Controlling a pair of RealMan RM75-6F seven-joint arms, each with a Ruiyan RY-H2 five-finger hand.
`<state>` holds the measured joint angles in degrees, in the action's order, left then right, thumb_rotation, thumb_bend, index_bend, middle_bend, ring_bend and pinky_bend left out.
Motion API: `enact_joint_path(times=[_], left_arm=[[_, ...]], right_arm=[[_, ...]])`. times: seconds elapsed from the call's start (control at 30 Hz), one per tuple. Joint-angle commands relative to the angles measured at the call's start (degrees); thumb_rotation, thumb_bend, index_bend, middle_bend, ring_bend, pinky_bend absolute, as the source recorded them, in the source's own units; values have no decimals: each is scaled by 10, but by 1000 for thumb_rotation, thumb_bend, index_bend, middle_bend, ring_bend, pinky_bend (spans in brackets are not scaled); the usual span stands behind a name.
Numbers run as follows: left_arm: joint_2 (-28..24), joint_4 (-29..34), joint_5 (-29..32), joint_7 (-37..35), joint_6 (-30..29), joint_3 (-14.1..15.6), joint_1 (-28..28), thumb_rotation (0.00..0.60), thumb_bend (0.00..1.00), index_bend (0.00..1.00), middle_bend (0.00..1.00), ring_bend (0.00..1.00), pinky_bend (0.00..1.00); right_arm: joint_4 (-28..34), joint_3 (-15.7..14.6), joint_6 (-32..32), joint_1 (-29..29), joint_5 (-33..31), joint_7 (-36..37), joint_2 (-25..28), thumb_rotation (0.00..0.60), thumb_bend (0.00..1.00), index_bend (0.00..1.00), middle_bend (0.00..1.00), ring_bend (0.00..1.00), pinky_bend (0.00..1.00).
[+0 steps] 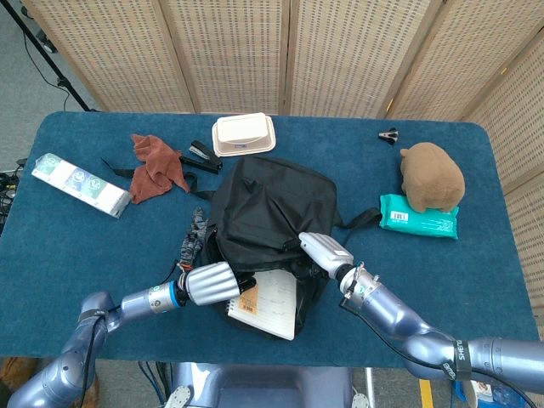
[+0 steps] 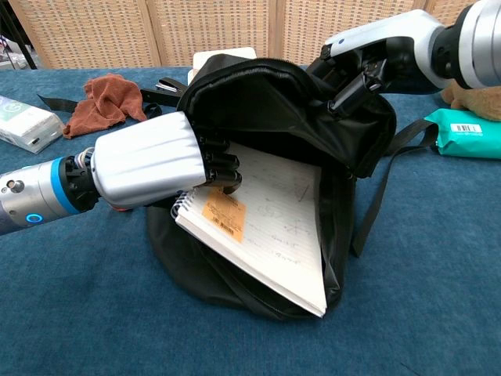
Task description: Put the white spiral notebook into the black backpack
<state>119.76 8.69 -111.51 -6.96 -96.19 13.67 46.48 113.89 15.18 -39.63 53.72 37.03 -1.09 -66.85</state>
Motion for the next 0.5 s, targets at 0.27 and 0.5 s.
enact_joint_path(times=[0.27, 0.5], left_arm=[[14, 11, 45, 81, 91, -25, 1, 600, 459, 782, 595, 459, 515], [27, 37, 78, 117, 133, -49, 1, 600, 462, 780, 595, 473, 531]], right_arm=[[-6, -6, 3, 6, 2, 18, -2, 600, 672, 624, 599, 541, 640], [-5, -11, 1, 8, 5, 23, 1, 600, 673, 624, 600, 541, 640]])
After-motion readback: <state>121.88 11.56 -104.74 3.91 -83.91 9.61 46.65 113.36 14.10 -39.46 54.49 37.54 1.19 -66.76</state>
